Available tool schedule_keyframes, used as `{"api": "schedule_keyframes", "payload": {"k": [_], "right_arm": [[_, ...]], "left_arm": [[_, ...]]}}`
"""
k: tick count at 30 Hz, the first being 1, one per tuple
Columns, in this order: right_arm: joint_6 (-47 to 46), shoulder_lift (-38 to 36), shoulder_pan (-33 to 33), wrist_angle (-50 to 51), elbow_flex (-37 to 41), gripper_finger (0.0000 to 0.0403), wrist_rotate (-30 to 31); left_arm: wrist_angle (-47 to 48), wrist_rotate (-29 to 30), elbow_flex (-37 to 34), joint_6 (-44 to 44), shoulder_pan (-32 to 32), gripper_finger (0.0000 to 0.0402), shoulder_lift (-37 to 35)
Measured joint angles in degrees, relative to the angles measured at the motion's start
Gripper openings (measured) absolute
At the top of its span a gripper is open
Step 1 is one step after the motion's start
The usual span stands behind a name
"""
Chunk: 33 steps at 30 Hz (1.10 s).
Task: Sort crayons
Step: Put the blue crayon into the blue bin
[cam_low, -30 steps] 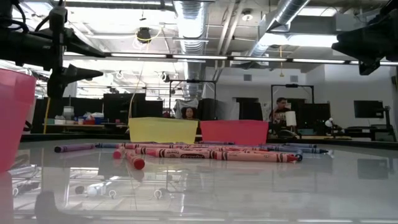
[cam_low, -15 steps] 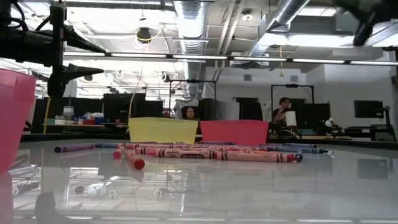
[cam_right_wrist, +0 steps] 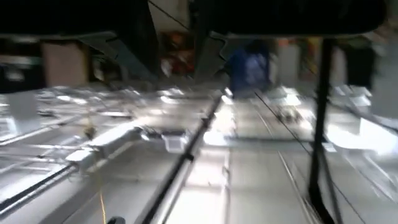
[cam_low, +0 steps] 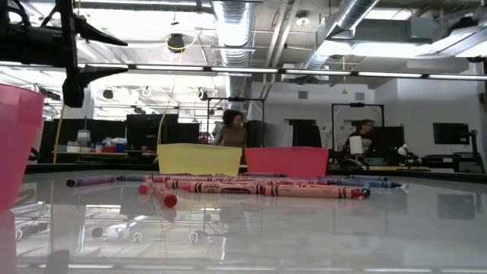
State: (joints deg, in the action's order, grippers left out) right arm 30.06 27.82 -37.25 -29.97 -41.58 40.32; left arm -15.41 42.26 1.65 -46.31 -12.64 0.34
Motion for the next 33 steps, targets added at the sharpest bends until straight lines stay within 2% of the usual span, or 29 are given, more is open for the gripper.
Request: {"api": "schedule_keyframes", "payload": {"k": [3, 6, 11, 13, 14, 16, 19, 22, 26, 28, 33], "right_arm": [[-0.43, 7.37, 0.90, 11.14, -9.86, 0.0112, 9.34], [-5.20, 14.22, 1.89, 25.40, -19.04, 0.0112, 19.91], [-22.25, 23.36, 4.44, 46.40, -30.10, 0.0112, 41.41], [-30.55, 25.37, 5.73, 52.80, -32.53, 0.0112, 43.34], [-34.63, 26.05, 6.51, 54.92, -33.42, 0.0112, 42.73], [-42.78, 27.01, 8.72, 58.95, -34.19, 0.0112, 37.65], [-52.97, 28.26, 13.70, 61.48, -34.32, 0.0112, 25.54], [-50.72, 29.25, 19.08, 61.34, -34.41, 0.0112, 11.82], [-44.96, 29.21, 25.73, 63.25, -34.50, 0.0112, 3.79], [-47.45, 28.84, 30.00, 69.38, -35.84, 0.0112, 0.42], [-60.76, 29.88, 40.49, 93.84, -40.92, 0.0112, -10.99]], "left_arm": [[-0.22, -0.68, 0.02, -0.47, -0.02, 0.0199, -0.02], [-0.16, -2.97, 0.02, -0.50, -0.04, 0.0199, 0.00], [-0.15, -3.67, 0.07, -0.46, -0.04, 0.0199, 0.00], [-0.10, -3.72, 0.09, -0.46, -0.04, 0.0199, 0.00], [-0.08, -3.76, 0.09, -0.46, -0.04, 0.0199, 0.00], [-0.06, -4.07, 0.13, -0.46, -0.04, 0.0199, 0.00], [-0.04, -5.25, 0.13, -0.52, -0.04, 0.0199, 0.00], [-0.06, -6.47, 0.17, -1.03, -0.04, 0.0199, 0.00], [-0.12, -7.66, 0.17, -1.42, -0.04, 0.0199, 0.00], [-0.14, -8.16, 0.17, -1.44, -0.04, 0.0199, 0.00], [-0.14, -9.01, 0.20, -1.51, -0.04, 0.0199, 0.00]]}}
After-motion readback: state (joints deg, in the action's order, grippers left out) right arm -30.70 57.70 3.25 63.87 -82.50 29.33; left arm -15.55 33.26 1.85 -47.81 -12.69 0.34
